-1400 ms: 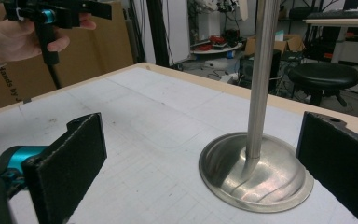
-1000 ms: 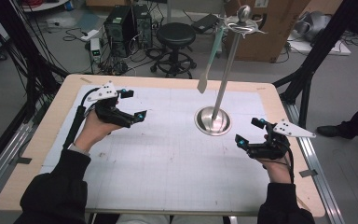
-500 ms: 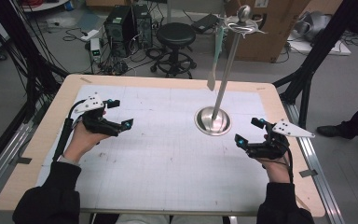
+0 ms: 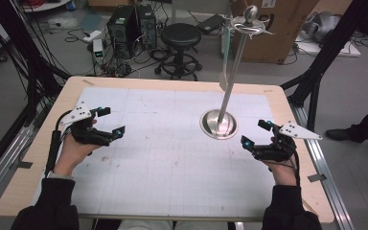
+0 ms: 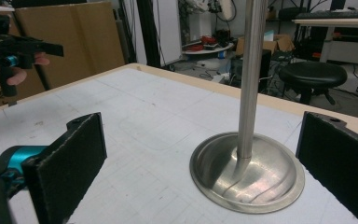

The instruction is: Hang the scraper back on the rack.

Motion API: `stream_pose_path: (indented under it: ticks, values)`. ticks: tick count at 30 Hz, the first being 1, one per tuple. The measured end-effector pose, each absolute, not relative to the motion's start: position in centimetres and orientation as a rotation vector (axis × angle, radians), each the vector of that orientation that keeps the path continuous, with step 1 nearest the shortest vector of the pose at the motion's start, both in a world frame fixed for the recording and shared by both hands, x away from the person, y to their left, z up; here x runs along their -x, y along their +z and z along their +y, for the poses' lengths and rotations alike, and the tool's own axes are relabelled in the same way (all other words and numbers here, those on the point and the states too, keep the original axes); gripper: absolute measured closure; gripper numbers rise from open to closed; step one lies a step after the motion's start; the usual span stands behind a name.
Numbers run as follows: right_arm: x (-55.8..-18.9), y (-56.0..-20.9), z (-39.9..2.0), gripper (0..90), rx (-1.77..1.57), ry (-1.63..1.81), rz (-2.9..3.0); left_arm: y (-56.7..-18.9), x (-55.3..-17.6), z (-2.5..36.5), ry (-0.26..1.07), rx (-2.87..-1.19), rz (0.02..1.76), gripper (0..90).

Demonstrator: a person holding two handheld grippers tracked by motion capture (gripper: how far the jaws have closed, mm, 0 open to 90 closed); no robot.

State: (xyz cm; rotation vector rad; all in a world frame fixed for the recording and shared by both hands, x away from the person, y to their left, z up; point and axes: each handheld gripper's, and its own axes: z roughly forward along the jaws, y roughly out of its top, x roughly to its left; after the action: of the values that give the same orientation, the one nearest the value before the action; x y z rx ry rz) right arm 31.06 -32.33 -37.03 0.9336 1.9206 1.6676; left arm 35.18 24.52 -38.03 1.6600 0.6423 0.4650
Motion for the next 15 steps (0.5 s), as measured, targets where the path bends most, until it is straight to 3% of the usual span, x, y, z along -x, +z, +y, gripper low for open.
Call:
stream_pose_path:
  ticks: [15]
  values:
    - [-31.4,-37.2,-32.7,0.7,-0.95,1.65,1.9,-38.8,-33.5,27.0,0.5,-1.659,0.703,1.7]
